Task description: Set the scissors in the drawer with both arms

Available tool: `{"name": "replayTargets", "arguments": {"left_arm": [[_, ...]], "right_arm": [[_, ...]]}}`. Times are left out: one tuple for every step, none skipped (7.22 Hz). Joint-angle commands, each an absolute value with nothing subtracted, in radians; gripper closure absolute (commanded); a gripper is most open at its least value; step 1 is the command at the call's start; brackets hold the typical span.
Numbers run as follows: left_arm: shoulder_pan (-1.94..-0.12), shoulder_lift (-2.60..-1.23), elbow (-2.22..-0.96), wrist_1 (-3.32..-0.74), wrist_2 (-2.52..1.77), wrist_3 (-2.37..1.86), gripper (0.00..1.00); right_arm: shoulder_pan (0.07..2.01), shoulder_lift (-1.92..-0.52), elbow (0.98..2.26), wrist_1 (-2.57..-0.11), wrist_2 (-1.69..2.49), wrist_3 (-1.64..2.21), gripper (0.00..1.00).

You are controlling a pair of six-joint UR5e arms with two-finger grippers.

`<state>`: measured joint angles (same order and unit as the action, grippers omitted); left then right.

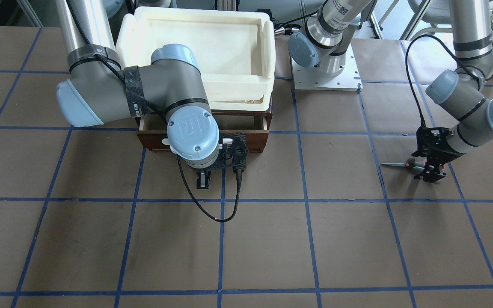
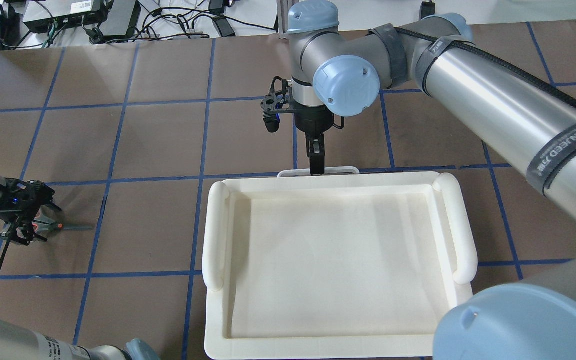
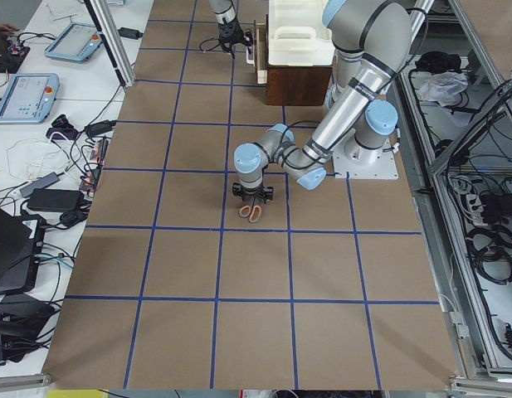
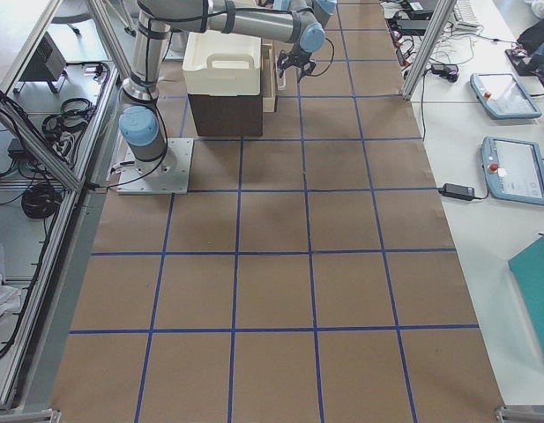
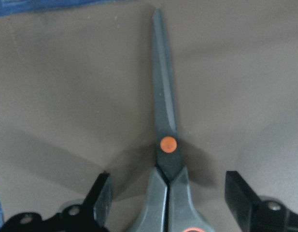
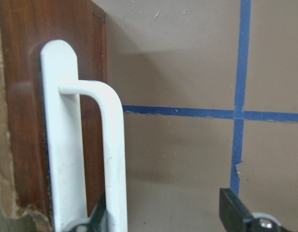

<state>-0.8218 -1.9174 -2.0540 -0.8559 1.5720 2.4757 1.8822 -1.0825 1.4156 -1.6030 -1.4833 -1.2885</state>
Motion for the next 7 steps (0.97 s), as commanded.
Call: {"name": "replayTargets", "arguments": {"left_arm": [[-0.819, -1.917, -2.052, -0.856, 1.53, 2.511, 0.49], [-0.819, -1.917, -2.049, -0.856, 1.525, 2.516, 0.56], [-0.819, -1.916, -2.048, -0.856, 1.525, 2.513, 0.62], [-0.818, -1.916, -2.048, -0.856, 1.525, 2.516, 0.7], [-0.801, -1.917, -2.046, -0.856, 1.523, 2.516, 0.76], [-0.799, -1.916, -2.042, -0.854, 1.523, 2.514, 0.82], [-0.799, -1.901, -2.031, -0.854, 1.525, 2.504, 0.88]], "right_arm": [[1.882, -1.054, 1.359, -1.603, -1.485, -1.289, 0.22], [1.876, -1.04, 1.345, -1.603, -1.485, -1.289, 0.22], [1.865, -1.031, 1.332, -1.603, -1.483, -1.292, 0.22], [1.859, -1.026, 1.312, -1.605, -1.483, -1.299, 0.24], [1.858, -1.01, 1.287, -1.605, -1.485, -1.304, 0.28], [1.856, -0.999, 1.267, -1.606, -1.485, -1.305, 0.27], [1.85, -0.996, 1.263, -1.608, -1.483, -1.307, 0.27]]}}
